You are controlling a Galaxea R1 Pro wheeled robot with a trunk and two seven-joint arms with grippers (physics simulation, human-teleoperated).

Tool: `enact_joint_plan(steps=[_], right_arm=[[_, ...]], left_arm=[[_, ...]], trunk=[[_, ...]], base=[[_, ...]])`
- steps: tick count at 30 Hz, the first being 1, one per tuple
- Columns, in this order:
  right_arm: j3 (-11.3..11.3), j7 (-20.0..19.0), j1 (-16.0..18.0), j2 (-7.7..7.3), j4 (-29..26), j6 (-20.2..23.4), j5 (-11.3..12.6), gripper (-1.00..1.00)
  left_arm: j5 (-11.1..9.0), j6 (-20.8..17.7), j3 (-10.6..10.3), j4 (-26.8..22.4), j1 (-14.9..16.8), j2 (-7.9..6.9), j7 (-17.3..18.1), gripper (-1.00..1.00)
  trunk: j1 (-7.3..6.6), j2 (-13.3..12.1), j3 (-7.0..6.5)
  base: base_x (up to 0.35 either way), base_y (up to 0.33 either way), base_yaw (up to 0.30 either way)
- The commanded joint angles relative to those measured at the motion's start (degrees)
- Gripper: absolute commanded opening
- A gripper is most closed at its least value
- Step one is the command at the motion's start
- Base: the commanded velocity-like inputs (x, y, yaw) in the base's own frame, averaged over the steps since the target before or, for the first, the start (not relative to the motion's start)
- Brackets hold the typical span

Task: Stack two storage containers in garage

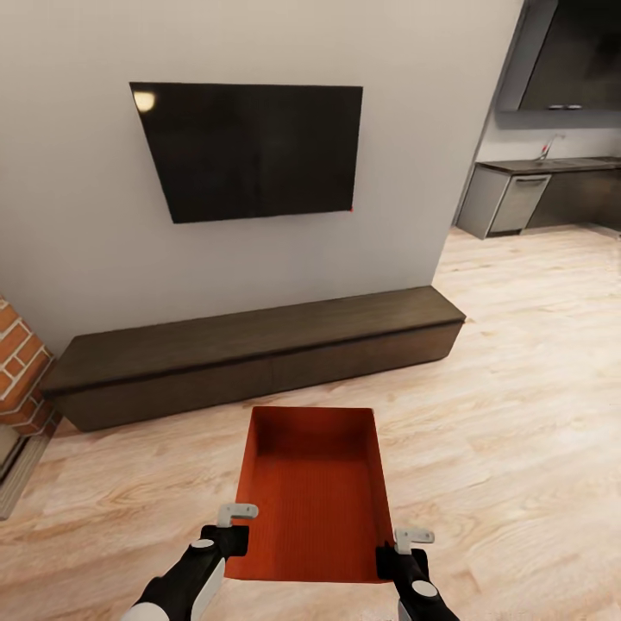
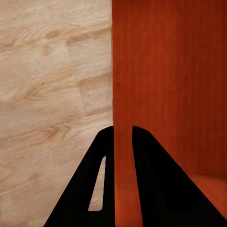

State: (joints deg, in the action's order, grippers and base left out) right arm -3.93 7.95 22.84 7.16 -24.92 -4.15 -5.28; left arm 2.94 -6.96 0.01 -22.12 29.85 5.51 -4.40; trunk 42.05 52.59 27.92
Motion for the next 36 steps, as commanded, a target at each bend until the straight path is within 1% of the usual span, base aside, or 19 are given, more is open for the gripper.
enact_joint_plan(steps=[1, 36], right_arm=[[0.0, 0.0, 0.0, 0.08, 0.9, 1.8, -0.2, -1.00], [0.0, 0.0, 0.0, 0.12, 0.9, 1.8, -0.2, -1.00]], left_arm=[[-0.1, -0.3, -0.7, -0.3, 0.0, 0.64, -0.2, -1.00], [-0.1, -0.3, -0.7, -0.2, 0.0, 0.64, -0.2, -1.00]], trunk=[[-0.22, -0.4, -0.14], [-7.91, -14.4, -6.42]], base=[[0.000, 0.000, -0.182], [0.000, 0.000, -0.187]])
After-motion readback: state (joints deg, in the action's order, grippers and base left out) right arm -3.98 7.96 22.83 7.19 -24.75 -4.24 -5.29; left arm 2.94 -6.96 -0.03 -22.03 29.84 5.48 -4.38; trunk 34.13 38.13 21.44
